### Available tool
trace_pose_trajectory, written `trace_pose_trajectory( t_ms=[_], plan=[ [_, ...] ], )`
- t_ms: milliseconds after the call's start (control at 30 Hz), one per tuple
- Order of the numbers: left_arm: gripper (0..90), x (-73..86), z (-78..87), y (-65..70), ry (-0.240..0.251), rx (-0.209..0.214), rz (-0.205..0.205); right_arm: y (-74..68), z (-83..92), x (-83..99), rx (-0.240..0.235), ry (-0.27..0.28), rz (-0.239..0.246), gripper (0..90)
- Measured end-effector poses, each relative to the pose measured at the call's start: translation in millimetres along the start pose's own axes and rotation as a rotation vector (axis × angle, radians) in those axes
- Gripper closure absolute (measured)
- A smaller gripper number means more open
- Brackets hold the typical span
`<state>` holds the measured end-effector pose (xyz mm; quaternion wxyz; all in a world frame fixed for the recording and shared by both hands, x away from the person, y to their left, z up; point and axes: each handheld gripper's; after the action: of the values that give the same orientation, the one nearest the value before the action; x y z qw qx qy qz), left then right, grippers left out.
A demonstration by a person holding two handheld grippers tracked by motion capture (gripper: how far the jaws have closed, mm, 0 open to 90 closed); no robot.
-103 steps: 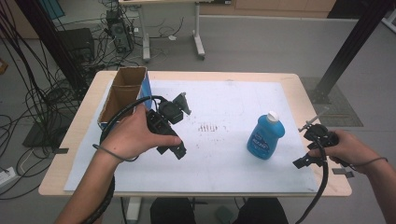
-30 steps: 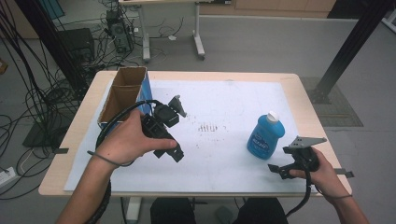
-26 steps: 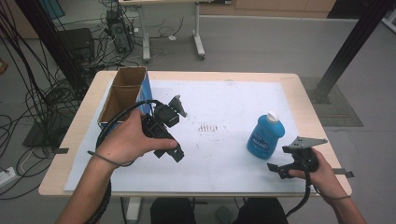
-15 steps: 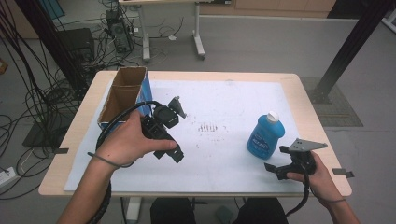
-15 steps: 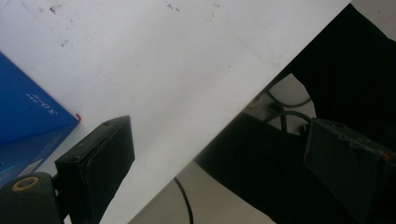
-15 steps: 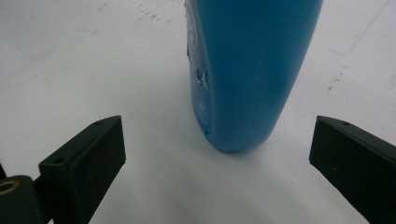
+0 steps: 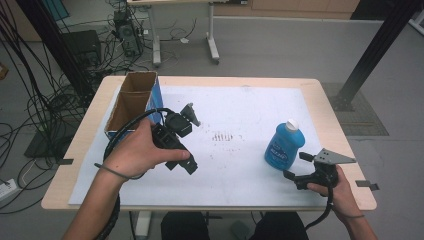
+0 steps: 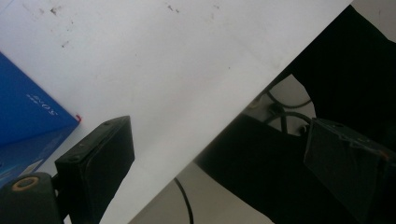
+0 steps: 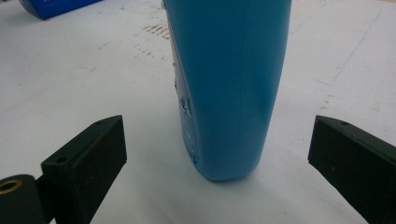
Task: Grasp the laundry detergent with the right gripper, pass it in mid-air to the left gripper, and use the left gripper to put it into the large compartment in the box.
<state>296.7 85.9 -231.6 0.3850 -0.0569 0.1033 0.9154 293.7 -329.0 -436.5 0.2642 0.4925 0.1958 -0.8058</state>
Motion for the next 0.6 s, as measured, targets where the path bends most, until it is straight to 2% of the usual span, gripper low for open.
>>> trace_pose_trajectory(
  t_ms=[133,333,500,600],
  plan=[
    [8.8,1.2,0.3,-0.1,0.005,0.001,0.008,1.4,-0.4,0.5,-0.002,0.033,-0.012,4.0],
    [8.8,1.1,0.4,-0.5,0.006,0.001,0.015,2.6,-1.2,-2.1,-0.023,0.129,-0.026,3.5],
    [8.8,0.7,2.5,-0.6,0.002,-0.004,0.009,3.3,-2.0,-3.8,-0.023,0.169,-0.024,3.0],
    [8.8,0.9,2.6,0.3,0.017,-0.003,0.022,4.1,-2.5,-4.5,-0.022,0.183,-0.027,3.0]
  ],
)
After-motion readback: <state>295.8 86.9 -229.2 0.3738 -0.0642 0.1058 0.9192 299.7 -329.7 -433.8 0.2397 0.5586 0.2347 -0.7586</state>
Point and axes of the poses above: each handheld gripper's, and its own axes: z roughly backward along the jaws, x roughly out of its underside, y roughly to its right, and after that the axes turned 4 degrees about x, right-handed
